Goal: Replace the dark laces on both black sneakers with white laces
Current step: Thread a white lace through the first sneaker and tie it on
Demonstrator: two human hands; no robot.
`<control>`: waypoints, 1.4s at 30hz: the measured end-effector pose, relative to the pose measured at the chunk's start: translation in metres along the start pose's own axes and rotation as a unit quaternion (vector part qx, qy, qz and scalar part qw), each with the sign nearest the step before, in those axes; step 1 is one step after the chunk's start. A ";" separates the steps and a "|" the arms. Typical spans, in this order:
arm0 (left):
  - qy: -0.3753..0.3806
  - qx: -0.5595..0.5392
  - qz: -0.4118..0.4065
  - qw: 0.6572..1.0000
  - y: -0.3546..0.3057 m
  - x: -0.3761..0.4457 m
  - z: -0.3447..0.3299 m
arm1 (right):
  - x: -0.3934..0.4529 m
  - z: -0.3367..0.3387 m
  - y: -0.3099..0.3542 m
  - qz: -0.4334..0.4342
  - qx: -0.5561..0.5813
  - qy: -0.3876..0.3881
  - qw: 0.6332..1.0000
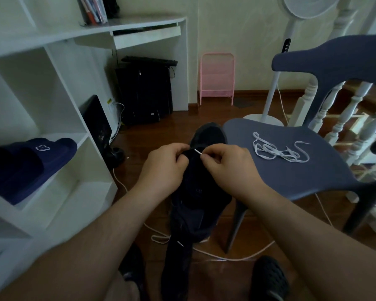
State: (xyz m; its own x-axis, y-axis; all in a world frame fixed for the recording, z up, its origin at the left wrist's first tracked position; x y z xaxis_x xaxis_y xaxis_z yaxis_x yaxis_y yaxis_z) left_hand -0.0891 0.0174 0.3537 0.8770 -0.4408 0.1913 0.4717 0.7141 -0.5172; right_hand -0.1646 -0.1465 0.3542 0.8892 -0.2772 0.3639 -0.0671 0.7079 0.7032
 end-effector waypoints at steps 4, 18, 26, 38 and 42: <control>-0.007 -0.034 -0.006 0.999 -0.006 -0.004 -0.001 | 0.005 0.001 -0.009 -0.046 -0.010 -0.014 0.999; -0.056 -0.087 -0.049 0.993 -0.025 -0.023 -0.012 | 0.005 -0.002 -0.013 -0.061 0.025 -0.057 0.996; -0.126 -0.110 -0.003 0.986 -0.021 -0.015 -0.002 | 0.004 -0.002 -0.004 -0.055 0.107 -0.133 0.984; -0.179 -0.194 0.045 0.963 -0.009 -0.003 0.006 | -0.016 -0.011 0.018 0.164 -0.074 -0.120 0.976; -0.152 -0.248 0.048 0.956 -0.010 -0.006 0.004 | -0.015 -0.011 0.021 0.117 -0.146 -0.104 0.977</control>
State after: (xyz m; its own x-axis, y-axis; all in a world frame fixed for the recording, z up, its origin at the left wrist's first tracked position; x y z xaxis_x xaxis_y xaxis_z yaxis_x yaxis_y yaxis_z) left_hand -0.0988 0.0154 0.3612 0.9354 -0.1538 0.3184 0.3532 0.3642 -0.8618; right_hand -0.1740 -0.1204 0.3565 0.7519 -0.1901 0.6312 -0.0991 0.9140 0.3933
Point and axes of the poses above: each hand's wrist, its own x-axis towards the middle knuckle, its own z-axis out of the back of the hand, y = z × x, the point moved 2 cm from there along x, towards the middle knuckle, and after that the axes turned 11 degrees about x, right-handed, at the moved point
